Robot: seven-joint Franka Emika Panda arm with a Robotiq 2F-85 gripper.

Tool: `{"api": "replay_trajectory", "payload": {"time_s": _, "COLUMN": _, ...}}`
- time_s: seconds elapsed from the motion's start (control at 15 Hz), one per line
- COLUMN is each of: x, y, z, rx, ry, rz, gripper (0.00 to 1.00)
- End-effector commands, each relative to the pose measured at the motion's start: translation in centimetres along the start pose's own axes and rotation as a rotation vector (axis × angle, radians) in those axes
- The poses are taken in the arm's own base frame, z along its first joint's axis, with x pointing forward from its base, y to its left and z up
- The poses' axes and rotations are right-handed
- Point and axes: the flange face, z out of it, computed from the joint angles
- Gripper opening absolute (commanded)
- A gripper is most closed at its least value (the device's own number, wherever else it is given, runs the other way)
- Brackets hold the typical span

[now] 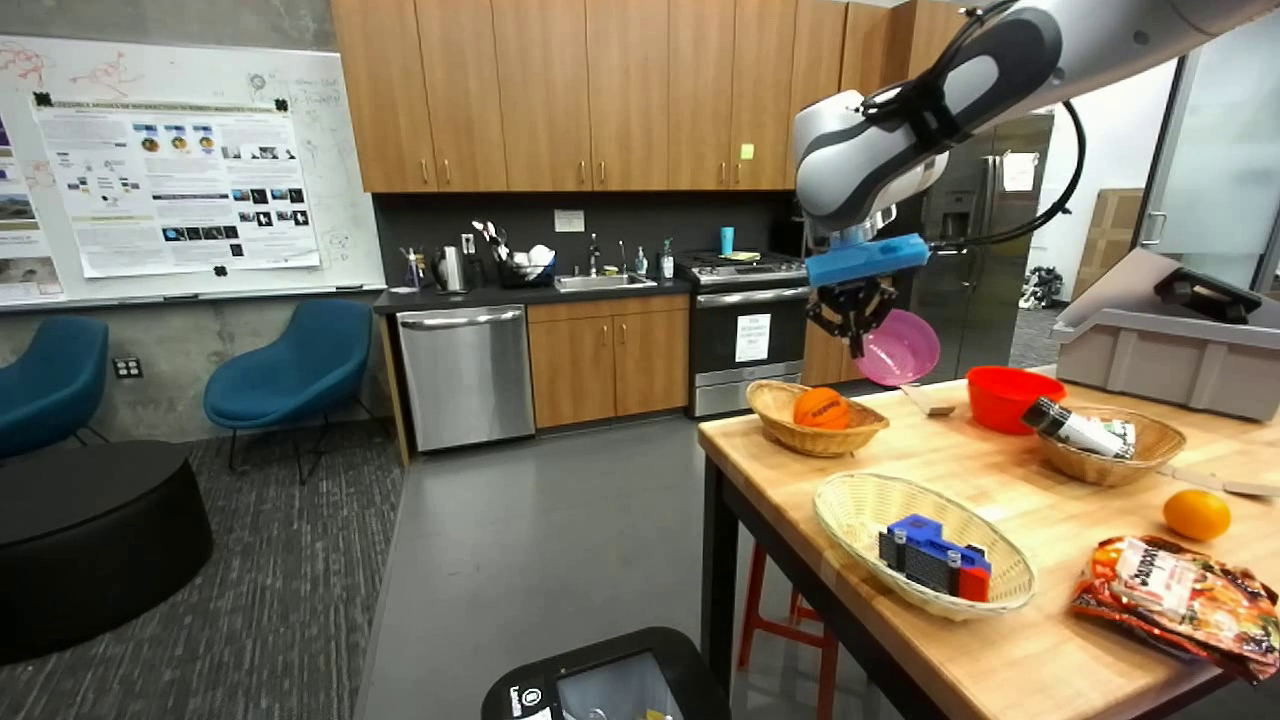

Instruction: Move the pink bowl to the basket with the plush basketball and then place it back on the table

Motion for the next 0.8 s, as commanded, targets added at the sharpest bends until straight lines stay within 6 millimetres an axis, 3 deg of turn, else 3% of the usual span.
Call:
{"api": "replay_trajectory", "payload": {"time_s": 0.0, "x": -1.0, "y": 2.5, "z": -0.7, "rx": -0.051, "ry": -0.076, "rz": -0.032, "gripper": 0.01}}
{"api": "replay_trajectory", "payload": {"time_s": 0.4, "x": -4.7, "y": 5.0, "z": 3.3, "rx": -0.105, "ry": -0.316, "rz": -0.062, "gripper": 0.01}}
{"api": "replay_trajectory", "payload": {"time_s": 0.73, "x": -7.4, "y": 5.3, "z": 6.8, "rx": -0.127, "ry": -0.434, "rz": -0.082, "gripper": 0.01}}
